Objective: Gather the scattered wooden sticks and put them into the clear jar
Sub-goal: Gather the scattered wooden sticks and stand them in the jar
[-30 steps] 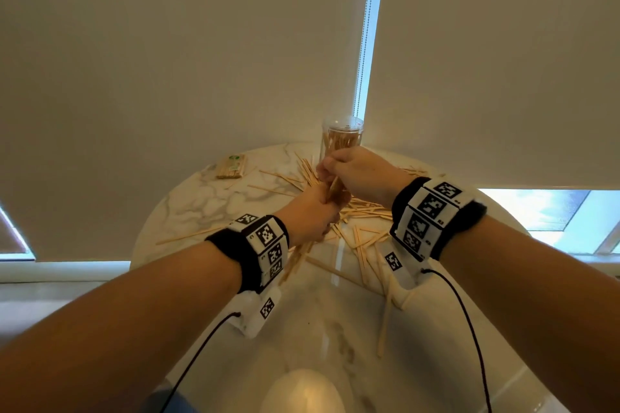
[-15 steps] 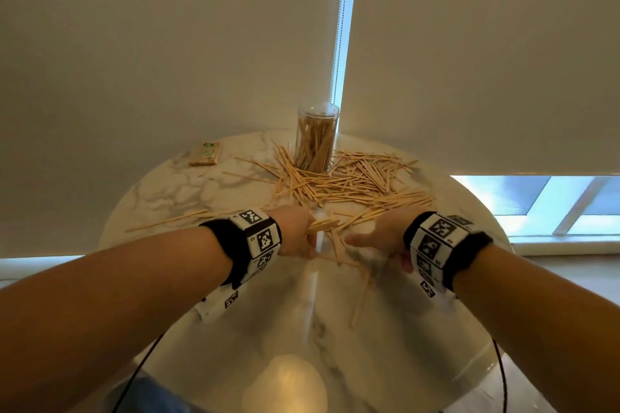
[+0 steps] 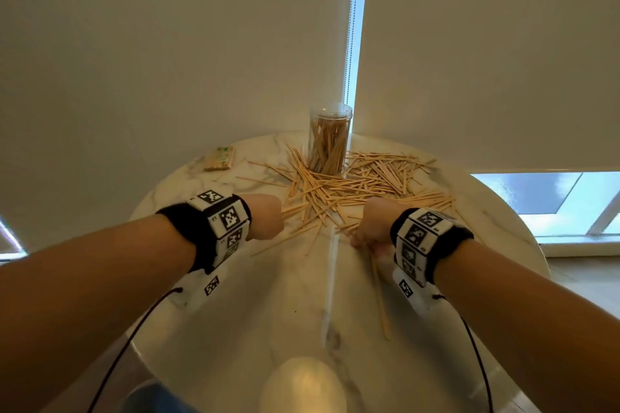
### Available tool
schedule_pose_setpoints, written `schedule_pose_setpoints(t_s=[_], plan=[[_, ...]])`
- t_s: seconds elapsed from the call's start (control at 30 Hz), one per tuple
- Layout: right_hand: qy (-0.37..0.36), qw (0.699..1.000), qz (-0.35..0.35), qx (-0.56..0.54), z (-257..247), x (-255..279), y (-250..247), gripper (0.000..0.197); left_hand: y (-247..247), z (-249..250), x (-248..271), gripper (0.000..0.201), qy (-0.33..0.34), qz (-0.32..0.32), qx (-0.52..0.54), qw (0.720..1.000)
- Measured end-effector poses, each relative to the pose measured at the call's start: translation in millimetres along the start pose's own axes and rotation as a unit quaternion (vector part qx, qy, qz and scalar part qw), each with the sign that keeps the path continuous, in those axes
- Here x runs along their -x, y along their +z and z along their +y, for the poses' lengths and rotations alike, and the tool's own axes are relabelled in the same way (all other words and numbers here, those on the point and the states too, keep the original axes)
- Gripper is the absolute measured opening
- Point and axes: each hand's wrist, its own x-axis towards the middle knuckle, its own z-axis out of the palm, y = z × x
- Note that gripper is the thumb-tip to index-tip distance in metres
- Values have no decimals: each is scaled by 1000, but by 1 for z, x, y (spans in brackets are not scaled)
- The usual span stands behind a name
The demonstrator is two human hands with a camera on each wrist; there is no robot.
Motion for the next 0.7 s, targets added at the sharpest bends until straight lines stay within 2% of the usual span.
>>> schedule_pose_setpoints(t_s=[0.1,0.2,0.27,0.33,0.4,0.53,0.63,0.7], plan=[[-21,1000,-7,22,-4,3,1,15,0,9,-7,33,-39,35,67,996],[-35,995,13,96,-10,12,1,25,12,35,-16,39,-30,61,60,996],[-35,993,5,117,-13,13,4,21,19,50,-23,43,-22,67,54,996],[-33,990,-1,139,-12,12,6,25,21,58,-25,38,-24,69,32,997],[-34,989,0,142,-10,9,7,29,20,62,-26,29,-31,86,21,996],[-30,992,-10,122,-8,9,6,32,19,64,-24,25,-70,97,31,992],[-31,994,-7,107,-6,11,3,19,18,66,-23,33,-51,80,18,995],[-34,994,-5,107,-5,14,1,19,16,69,-24,36,-31,67,1,997]])
